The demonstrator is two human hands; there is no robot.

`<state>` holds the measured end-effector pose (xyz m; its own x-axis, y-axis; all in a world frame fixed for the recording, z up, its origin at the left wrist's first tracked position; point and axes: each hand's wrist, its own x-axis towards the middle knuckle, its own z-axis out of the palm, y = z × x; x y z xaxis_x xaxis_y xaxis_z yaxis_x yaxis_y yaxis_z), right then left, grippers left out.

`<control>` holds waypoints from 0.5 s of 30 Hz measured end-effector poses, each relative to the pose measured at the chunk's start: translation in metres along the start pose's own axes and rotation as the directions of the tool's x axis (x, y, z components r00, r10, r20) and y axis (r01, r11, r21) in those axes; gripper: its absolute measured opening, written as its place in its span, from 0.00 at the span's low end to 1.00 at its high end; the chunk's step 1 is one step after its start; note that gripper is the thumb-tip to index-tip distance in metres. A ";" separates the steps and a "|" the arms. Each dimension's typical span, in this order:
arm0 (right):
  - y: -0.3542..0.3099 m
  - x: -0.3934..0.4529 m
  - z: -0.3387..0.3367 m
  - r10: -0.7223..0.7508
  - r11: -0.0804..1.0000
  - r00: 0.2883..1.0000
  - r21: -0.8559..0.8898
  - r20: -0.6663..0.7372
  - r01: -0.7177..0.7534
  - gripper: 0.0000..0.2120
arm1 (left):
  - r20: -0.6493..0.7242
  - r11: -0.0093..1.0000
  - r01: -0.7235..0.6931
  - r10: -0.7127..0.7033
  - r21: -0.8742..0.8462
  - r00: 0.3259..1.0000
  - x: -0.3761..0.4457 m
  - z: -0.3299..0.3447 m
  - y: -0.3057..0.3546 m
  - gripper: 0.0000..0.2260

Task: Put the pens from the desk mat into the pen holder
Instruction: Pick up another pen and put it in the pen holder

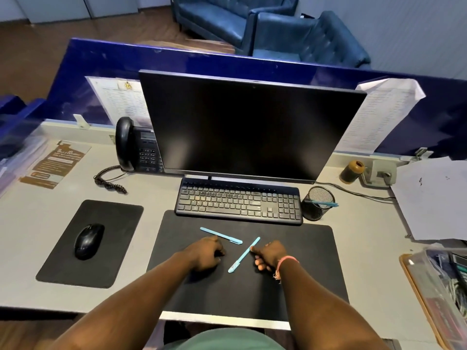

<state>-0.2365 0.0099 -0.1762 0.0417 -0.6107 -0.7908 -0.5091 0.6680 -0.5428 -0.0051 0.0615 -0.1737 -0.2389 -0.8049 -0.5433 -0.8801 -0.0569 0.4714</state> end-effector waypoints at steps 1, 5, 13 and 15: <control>-0.002 0.002 0.003 -0.006 0.999 1.000 0.038 -0.008 0.006 0.19 | -0.001 1.000 -0.008 0.008 0.002 1.000 0.000 0.001 -0.001 0.17; -0.008 0.007 0.017 -0.030 0.993 0.999 0.110 -0.024 0.033 0.16 | -0.013 1.000 -0.020 0.020 -0.010 1.000 0.002 0.003 -0.004 0.18; -0.025 0.014 0.020 0.002 0.988 1.000 -0.156 0.003 -0.001 0.08 | -0.004 0.999 -0.027 0.027 -0.028 1.000 0.005 0.001 -0.006 0.18; -0.028 0.010 0.015 -0.001 0.979 1.000 -0.206 0.023 0.006 0.10 | 0.002 0.999 -0.017 0.017 -0.036 1.000 0.006 0.000 -0.005 0.17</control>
<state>-0.2088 -0.0085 -0.1734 0.0623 -0.6016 -0.7964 -0.6749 0.5625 -0.4777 -0.0018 0.0564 -0.1794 -0.2547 -0.8044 -0.5367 -0.8604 -0.0648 0.5054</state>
